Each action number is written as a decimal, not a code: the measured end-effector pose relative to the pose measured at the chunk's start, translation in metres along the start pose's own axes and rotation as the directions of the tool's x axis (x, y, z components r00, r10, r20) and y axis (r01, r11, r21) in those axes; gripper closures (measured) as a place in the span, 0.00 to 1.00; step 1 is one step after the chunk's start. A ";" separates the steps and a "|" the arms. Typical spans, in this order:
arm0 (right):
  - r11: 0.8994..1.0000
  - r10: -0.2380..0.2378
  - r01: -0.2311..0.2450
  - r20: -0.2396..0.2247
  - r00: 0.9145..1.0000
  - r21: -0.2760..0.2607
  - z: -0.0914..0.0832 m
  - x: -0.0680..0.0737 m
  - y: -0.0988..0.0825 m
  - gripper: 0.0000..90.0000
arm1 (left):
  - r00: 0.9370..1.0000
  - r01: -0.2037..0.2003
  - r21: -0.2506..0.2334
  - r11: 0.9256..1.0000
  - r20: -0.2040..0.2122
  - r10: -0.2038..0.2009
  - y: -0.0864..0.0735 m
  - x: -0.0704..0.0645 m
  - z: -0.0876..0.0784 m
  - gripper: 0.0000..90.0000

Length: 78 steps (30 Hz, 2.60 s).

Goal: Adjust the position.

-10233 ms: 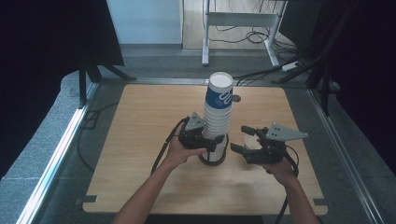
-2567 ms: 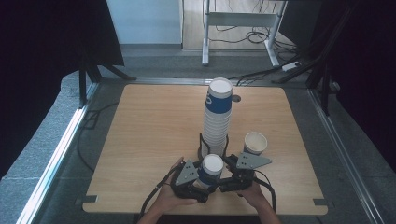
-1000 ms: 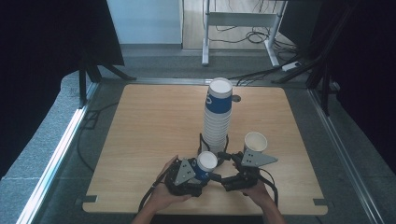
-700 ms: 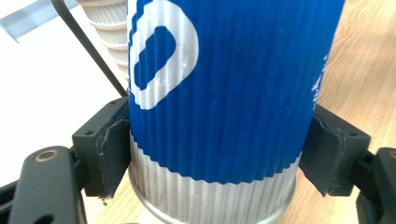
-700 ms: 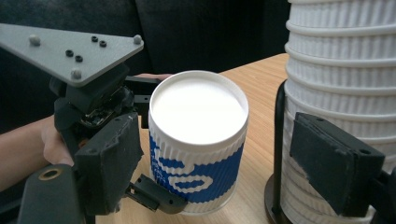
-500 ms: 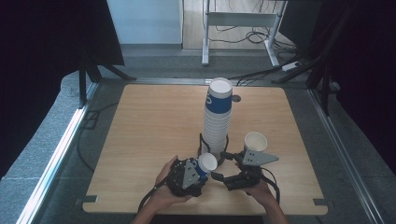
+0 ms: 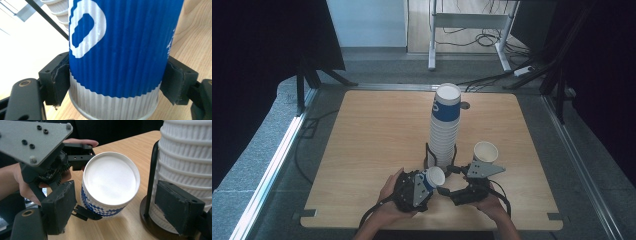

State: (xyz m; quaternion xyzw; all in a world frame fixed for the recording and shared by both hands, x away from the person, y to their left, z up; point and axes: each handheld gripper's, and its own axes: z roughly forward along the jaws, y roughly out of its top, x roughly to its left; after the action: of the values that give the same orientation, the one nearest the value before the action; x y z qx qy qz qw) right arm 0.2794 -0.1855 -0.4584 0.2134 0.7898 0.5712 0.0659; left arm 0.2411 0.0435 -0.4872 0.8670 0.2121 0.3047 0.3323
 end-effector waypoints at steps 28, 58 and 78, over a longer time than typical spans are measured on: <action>0.994 0.111 -0.112 -0.167 0.980 0.003 0.010 -0.009 -0.013 0.30 | 0.998 -0.036 -0.076 0.996 0.047 0.039 0.007 -0.006 -0.010 0.05; 0.998 0.057 -0.052 -0.152 0.987 0.039 0.002 -0.005 -0.012 0.23 | 0.988 -0.121 -0.062 0.991 0.089 0.126 0.003 -0.004 -0.009 0.21; 0.820 -0.188 0.225 -0.124 0.974 0.527 -0.004 -0.001 0.039 0.22 | 0.965 -0.249 0.019 0.968 0.092 0.246 0.015 -0.013 0.005 0.21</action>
State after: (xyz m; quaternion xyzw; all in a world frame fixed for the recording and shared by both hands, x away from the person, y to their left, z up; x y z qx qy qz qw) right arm 0.2892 -0.1790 -0.4212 0.1176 0.9382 0.3232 0.0387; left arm 0.2374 0.0234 -0.4850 0.9043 0.0918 0.3017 0.2876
